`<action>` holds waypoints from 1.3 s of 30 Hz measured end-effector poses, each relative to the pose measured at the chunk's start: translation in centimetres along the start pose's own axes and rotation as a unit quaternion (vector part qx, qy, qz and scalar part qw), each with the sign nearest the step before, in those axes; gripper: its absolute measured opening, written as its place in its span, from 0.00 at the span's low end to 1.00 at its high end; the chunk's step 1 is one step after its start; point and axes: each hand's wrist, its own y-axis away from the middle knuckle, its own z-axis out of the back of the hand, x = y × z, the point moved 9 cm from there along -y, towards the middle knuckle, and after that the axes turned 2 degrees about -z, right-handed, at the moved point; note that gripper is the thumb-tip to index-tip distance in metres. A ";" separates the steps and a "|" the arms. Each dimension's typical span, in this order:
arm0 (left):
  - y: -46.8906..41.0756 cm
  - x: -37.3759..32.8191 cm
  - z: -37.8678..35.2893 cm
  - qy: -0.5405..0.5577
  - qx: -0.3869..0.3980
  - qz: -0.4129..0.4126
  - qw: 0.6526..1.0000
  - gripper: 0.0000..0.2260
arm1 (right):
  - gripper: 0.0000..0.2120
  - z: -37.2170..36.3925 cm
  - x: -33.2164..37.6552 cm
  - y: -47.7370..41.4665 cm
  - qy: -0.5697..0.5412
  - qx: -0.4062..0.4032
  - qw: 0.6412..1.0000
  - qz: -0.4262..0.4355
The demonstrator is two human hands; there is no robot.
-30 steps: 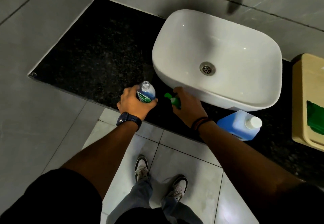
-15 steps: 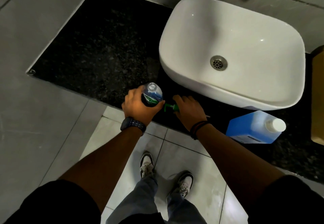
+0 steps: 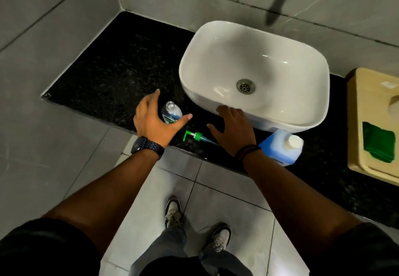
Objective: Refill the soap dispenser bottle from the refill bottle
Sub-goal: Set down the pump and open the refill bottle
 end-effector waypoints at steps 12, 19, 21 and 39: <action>5.8 -16.4 -8.2 0.089 0.117 -0.164 0.975 0.21 | 0.20 12.7 -12.6 8.5 -0.125 -0.184 0.968 -0.118; 9.6 -21.4 -13.4 0.146 0.279 -0.218 0.924 0.23 | 0.38 8.8 -16.0 11.5 -0.246 -0.022 0.956 -0.158; 10.2 -22.4 -13.7 0.168 0.296 -0.237 0.910 0.21 | 0.41 7.6 -16.3 11.5 -0.243 0.007 0.956 -0.167; 10.6 -20.8 -13.3 0.129 0.146 -0.122 0.973 0.19 | 0.35 5.6 -17.4 10.5 -0.236 0.009 0.950 -0.205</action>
